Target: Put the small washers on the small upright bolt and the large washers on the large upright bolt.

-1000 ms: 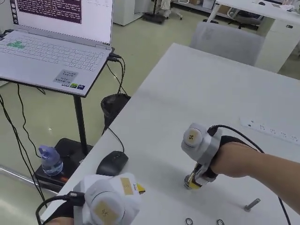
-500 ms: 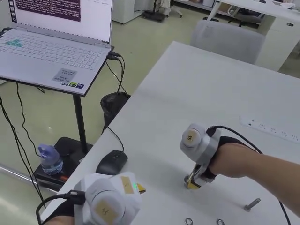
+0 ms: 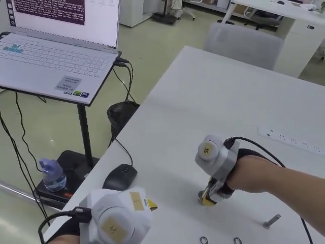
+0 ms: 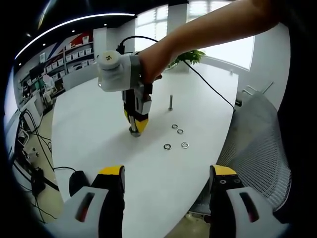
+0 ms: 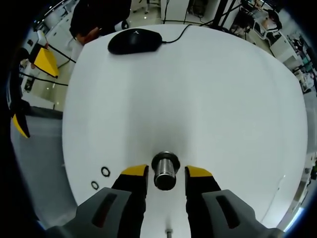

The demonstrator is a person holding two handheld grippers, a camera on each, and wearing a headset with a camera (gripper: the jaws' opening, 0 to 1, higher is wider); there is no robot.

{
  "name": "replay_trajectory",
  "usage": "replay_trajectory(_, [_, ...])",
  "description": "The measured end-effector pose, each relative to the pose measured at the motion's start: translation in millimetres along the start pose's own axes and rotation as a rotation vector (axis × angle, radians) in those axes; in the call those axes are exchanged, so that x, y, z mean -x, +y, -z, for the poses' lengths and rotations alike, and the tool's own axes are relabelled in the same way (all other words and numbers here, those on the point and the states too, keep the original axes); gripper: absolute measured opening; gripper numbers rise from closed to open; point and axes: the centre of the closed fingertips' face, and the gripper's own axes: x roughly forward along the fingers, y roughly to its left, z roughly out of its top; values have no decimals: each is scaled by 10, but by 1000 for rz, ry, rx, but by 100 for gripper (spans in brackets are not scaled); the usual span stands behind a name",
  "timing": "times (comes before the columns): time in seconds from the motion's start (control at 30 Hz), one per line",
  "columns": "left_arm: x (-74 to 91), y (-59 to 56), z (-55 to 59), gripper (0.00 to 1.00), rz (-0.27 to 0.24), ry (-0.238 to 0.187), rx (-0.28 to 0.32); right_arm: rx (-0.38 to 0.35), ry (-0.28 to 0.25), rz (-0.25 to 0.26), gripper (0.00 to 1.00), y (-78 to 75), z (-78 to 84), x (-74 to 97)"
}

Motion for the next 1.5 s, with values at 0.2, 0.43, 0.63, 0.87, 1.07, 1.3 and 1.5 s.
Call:
replay_trajectory(0.2, [1,0,-20,69,4,-5,-1,0,-26,13,34,-8,-2,99])
replay_trajectory(0.43, [6,-14,-71,69,12,-12,-15,12,-38,24,35,-1,40,199])
replay_trajectory(0.63, [8,-10,-76,69,14,-6,-26,28,-41,33,35,26,91,302])
replay_trajectory(0.87, [16,-16,-98,69,16,-9,-36,45,-59,36,34,91,147,399])
replay_trajectory(1.07, [33,-19,-126,69,10,-14,-40,54,-84,35,35,199,162,445])
replay_trajectory(1.3, [35,-56,-128,70,7,-23,-37,76,-110,25,35,366,144,443])
replay_trajectory(1.5, [19,-74,-129,70,7,-24,-34,85,-116,0,33,538,152,374])
